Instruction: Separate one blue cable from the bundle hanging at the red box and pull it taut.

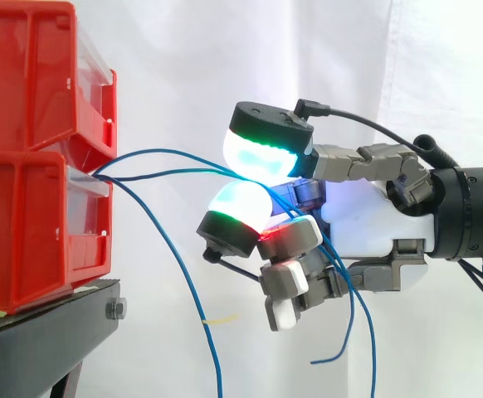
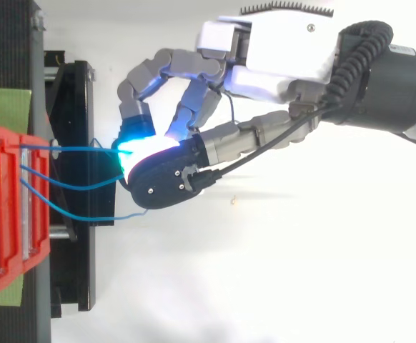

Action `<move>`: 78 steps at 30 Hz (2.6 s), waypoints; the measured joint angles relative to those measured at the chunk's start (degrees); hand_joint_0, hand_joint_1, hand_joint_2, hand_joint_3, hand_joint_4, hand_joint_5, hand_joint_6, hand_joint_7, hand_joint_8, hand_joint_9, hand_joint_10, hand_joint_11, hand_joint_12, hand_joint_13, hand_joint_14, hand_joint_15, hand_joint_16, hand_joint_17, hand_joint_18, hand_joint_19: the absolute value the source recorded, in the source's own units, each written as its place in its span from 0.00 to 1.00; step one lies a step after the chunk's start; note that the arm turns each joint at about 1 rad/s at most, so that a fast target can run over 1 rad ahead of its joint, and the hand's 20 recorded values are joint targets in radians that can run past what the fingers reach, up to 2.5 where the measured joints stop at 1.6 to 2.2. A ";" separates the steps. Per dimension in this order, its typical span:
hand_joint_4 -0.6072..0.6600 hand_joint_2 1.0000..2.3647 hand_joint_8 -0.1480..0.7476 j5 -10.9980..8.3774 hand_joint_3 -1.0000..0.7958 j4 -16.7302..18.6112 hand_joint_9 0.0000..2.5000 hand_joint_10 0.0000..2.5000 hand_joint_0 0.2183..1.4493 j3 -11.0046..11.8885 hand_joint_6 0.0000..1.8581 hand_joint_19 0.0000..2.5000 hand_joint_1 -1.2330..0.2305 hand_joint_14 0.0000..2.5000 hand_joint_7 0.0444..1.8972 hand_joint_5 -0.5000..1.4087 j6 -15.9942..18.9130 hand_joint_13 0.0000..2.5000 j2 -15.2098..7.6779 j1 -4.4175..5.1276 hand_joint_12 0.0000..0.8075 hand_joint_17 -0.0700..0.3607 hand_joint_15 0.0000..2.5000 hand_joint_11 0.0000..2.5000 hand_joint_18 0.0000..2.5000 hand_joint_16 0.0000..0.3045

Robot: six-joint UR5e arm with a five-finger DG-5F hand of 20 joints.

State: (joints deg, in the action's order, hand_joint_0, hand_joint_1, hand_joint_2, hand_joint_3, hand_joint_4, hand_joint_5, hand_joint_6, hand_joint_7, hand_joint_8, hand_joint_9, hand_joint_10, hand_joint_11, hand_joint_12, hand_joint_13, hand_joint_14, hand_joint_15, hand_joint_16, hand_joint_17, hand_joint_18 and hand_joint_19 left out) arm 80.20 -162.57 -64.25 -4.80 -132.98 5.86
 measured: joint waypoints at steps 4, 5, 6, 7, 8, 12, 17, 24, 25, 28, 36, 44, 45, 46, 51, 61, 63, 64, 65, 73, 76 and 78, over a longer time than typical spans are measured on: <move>0.59 0.00 0.61 -0.33 0.31 0.04 0.47 0.01 0.41 0.00 0.49 0.25 0.24 0.01 0.65 0.17 -0.03 0.44 0.00 0.01 0.45 0.38 0.33 0.48 0.37 0.14; 0.61 0.00 0.62 -0.37 0.29 0.05 0.47 0.01 0.42 0.00 0.49 0.25 0.25 0.01 0.66 0.17 -0.03 0.44 0.00 0.02 0.45 0.38 0.33 0.48 0.36 0.14; 0.62 0.00 0.63 -0.41 0.28 0.05 0.47 0.01 0.42 0.00 0.49 0.25 0.25 0.01 0.66 0.17 -0.04 0.44 0.00 0.02 0.45 0.38 0.32 0.47 0.37 0.14; 0.64 0.00 0.64 -0.44 0.28 0.06 0.47 0.01 0.42 -0.01 0.49 0.24 0.24 0.01 0.67 0.17 -0.06 0.45 0.00 0.02 0.45 0.38 0.32 0.47 0.37 0.13; 0.66 0.00 0.64 -0.45 0.28 0.06 0.47 0.01 0.42 -0.02 0.49 0.24 0.24 0.01 0.67 0.17 -0.07 0.45 0.00 0.03 0.45 0.37 0.33 0.46 0.37 0.13; 0.72 0.00 0.65 -0.48 0.28 0.06 0.48 0.01 0.37 -0.03 0.48 0.25 0.25 0.01 0.67 0.18 -0.09 0.45 -0.01 0.02 0.45 0.37 0.33 0.46 0.36 0.13; 0.72 0.00 0.64 -0.48 0.28 0.06 0.49 0.01 0.28 -0.04 0.48 0.25 0.25 0.01 0.65 0.18 0.03 0.46 -0.01 -0.04 0.46 0.38 0.33 0.47 0.37 0.14; 0.68 0.00 0.61 -0.49 0.28 0.06 0.44 0.01 0.21 -0.04 0.48 0.25 0.29 0.01 0.57 0.17 -0.09 0.44 0.01 -0.13 0.50 0.42 0.33 0.45 0.38 0.16; 0.68 0.00 0.62 -0.49 0.28 0.06 0.44 0.01 0.20 -0.06 0.48 0.25 0.32 0.01 0.56 0.17 -0.10 0.45 0.01 -0.13 0.50 0.42 0.33 0.45 0.38 0.16; 0.67 0.00 0.60 -0.48 0.28 0.06 0.44 0.01 0.24 -0.05 0.47 0.26 0.35 0.01 0.54 0.17 -0.11 0.44 0.01 -0.13 0.49 0.41 0.32 0.44 0.37 0.16; 0.63 0.00 0.58 -0.48 0.30 0.15 0.43 0.01 0.33 -0.03 0.47 0.27 0.42 0.01 0.57 0.16 -0.09 0.43 0.00 -0.10 0.47 0.39 0.33 0.45 0.35 0.15; 0.61 0.02 0.59 -0.70 0.46 0.22 0.43 0.01 0.34 -0.03 0.49 0.27 0.30 0.01 0.64 0.16 -0.11 0.43 0.00 0.08 0.48 0.40 0.34 0.46 0.35 0.15; 0.61 0.02 0.58 -0.71 0.45 0.19 0.42 0.01 0.36 -0.03 0.49 0.27 0.27 0.01 0.63 0.15 -0.11 0.42 0.01 0.08 0.48 0.40 0.33 0.46 0.35 0.15; 0.62 0.02 0.58 -0.72 0.45 0.14 0.42 0.01 0.37 -0.02 0.49 0.27 0.26 0.01 0.63 0.15 -0.12 0.42 0.01 0.07 0.48 0.40 0.34 0.46 0.35 0.15; 0.65 0.00 0.58 -0.75 0.31 0.12 0.42 0.01 0.44 -0.01 0.49 0.25 0.22 0.01 0.60 0.16 -0.12 0.42 0.00 0.10 0.47 0.40 0.33 0.46 0.36 0.15; 0.64 0.00 0.58 -0.75 0.28 0.13 0.44 0.01 0.31 0.00 0.49 0.26 0.19 0.01 0.60 0.16 -0.20 0.42 0.01 0.11 0.47 0.40 0.33 0.47 0.36 0.15; 0.64 0.00 0.58 -0.75 0.28 0.11 0.45 0.01 0.28 0.00 0.49 0.27 0.22 0.01 0.60 0.17 -0.20 0.43 0.01 0.11 0.47 0.40 0.34 0.47 0.36 0.15; 0.64 0.00 0.58 -0.75 0.28 0.12 0.45 0.01 0.27 0.00 0.49 0.27 0.25 0.01 0.59 0.17 -0.21 0.43 0.00 0.12 0.48 0.40 0.33 0.47 0.36 0.15; 0.64 0.00 0.59 -0.75 0.28 0.13 0.45 0.01 0.27 -0.01 0.49 0.27 0.28 0.01 0.58 0.17 -0.21 0.43 0.01 0.12 0.48 0.41 0.34 0.47 0.36 0.15; 0.61 0.00 0.57 -0.71 0.28 0.03 0.48 0.01 0.32 -0.01 0.47 0.28 0.53 0.01 0.57 0.17 -0.21 0.42 0.01 0.06 0.46 0.40 0.33 0.47 0.36 0.15; 0.61 0.00 0.57 -0.70 0.31 0.05 0.47 0.01 0.33 -0.02 0.47 0.28 0.47 0.01 0.58 0.17 -0.17 0.42 0.00 0.04 0.47 0.40 0.33 0.47 0.35 0.15; 0.61 0.01 0.58 -0.72 0.35 0.12 0.47 0.01 0.33 -0.01 0.47 0.28 0.39 0.01 0.58 0.17 -0.18 0.42 0.00 -0.01 0.48 0.40 0.34 0.47 0.35 0.15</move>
State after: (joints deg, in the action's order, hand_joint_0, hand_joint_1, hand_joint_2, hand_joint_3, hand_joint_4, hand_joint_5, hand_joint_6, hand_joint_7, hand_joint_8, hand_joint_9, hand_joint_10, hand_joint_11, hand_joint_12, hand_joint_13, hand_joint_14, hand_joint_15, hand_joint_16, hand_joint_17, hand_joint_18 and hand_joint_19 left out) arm 79.48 -162.45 -64.26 -4.98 -132.98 5.86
